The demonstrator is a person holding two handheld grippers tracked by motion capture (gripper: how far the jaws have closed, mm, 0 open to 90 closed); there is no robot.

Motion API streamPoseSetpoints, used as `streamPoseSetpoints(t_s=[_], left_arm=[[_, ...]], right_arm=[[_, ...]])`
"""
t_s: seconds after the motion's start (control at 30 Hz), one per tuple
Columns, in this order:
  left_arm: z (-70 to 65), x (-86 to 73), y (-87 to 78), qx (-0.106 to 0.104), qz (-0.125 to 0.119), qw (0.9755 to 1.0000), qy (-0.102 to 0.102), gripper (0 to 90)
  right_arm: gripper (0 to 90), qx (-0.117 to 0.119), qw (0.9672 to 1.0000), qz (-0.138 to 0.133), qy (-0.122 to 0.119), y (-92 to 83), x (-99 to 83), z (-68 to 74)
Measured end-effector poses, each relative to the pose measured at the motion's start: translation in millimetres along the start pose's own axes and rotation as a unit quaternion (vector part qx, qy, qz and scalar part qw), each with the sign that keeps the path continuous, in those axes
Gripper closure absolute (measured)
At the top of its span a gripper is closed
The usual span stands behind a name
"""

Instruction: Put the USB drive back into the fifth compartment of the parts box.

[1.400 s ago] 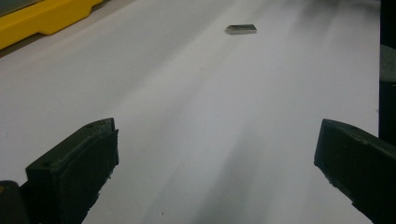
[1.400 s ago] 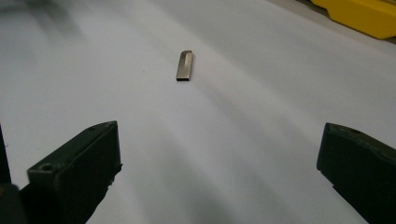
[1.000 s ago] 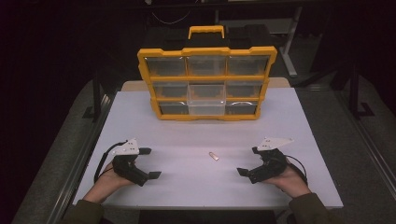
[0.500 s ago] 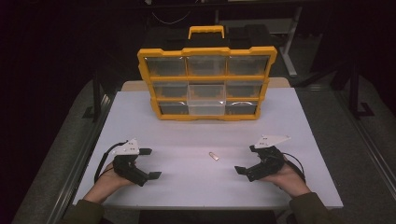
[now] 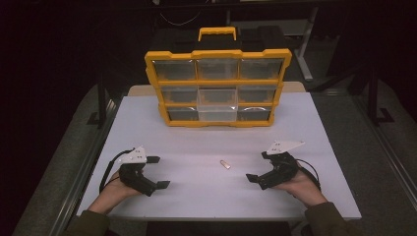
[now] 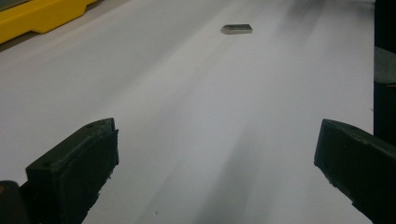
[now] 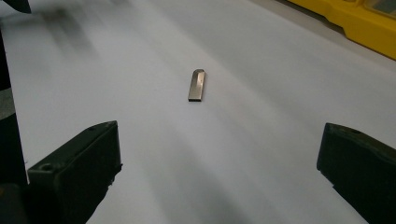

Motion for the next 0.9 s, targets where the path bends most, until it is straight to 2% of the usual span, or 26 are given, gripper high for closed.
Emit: streamPoseSetpoints(t_s=[0.9], left_arm=[[-1.1,1.1,-0.1,-0.005,-0.007,1.0,-0.001,0.0]], right_arm=[[0.0,0.009,1.0,0.001,-0.004,10.7,15.9,-1.4]])
Point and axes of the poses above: each handheld gripper's, and its own axes: y roughly forward along the jaws, x roughly out of its top, z roughly to its left, the point moved 9 cm from there along y, roughly forward along the jaws, and after that the axes turned 3 degrees about x, right-handed, at the moved point
